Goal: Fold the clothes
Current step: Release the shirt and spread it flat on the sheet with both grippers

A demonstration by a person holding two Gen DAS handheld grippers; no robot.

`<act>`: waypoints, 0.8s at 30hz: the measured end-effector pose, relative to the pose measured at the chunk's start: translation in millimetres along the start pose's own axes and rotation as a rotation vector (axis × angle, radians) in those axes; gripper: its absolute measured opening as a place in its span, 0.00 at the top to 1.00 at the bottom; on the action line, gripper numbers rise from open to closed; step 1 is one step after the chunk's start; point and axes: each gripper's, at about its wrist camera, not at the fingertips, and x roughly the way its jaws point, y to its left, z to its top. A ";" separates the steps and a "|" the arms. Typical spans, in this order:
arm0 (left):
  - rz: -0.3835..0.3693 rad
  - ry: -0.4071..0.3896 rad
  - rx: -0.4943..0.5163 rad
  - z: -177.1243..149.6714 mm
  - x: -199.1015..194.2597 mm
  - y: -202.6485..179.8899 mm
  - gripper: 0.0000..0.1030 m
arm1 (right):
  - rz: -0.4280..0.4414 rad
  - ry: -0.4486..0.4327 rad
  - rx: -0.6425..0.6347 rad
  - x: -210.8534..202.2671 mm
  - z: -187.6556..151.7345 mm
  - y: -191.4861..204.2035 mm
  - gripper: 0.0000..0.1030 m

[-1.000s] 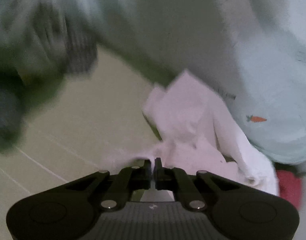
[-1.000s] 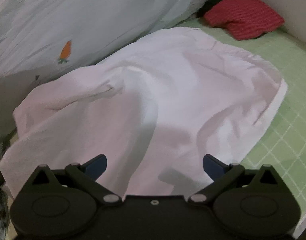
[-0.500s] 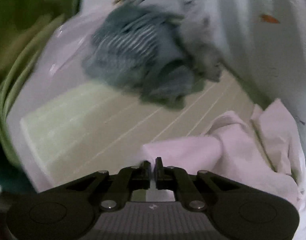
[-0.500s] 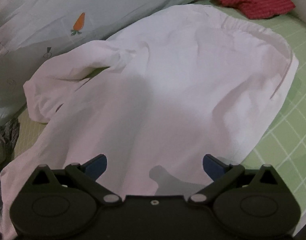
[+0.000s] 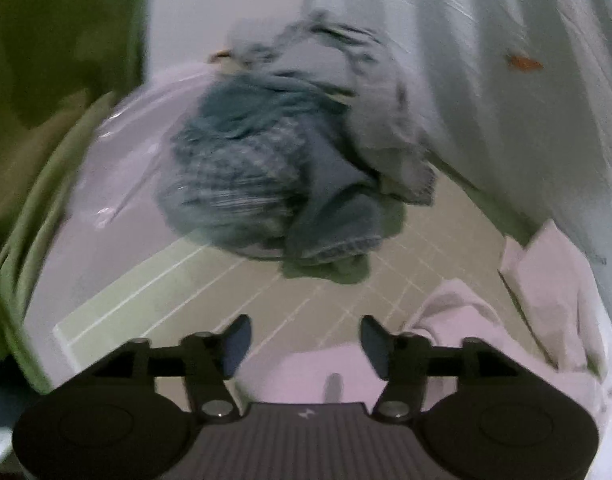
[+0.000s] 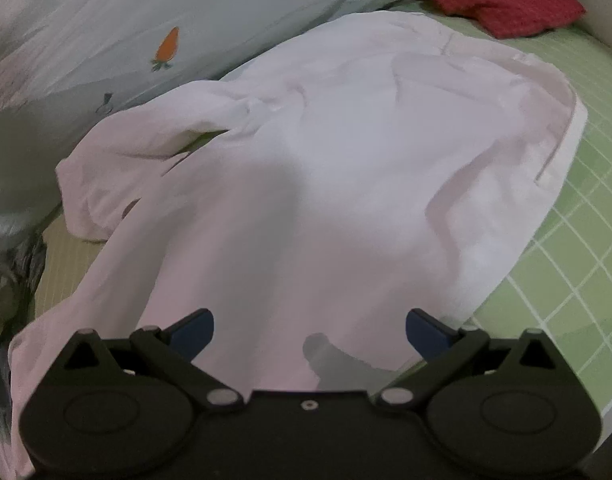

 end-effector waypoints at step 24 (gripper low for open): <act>-0.102 0.117 0.394 52.5 111.9 -91.6 0.97 | -0.086 0.026 -0.030 33.9 9.5 27.8 0.00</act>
